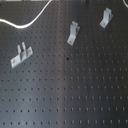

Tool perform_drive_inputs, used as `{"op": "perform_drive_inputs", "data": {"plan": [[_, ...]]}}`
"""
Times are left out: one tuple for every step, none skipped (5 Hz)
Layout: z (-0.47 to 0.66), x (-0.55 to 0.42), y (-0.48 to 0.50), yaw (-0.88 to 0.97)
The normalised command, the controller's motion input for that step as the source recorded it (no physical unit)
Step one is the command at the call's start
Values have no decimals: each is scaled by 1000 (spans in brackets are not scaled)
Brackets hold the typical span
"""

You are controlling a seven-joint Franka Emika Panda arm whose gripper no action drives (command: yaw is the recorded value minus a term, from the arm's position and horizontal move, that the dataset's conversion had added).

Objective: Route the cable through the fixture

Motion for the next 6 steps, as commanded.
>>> {"op": "perform_drive_inputs", "data": {"plan": [[46, 0, -1, 0], [50, -199, 359, 191], [371, 249, 205, 0], [251, 332, 161, 0], [-4, 32, 452, 134], [-12, -61, 647, 157]]}}
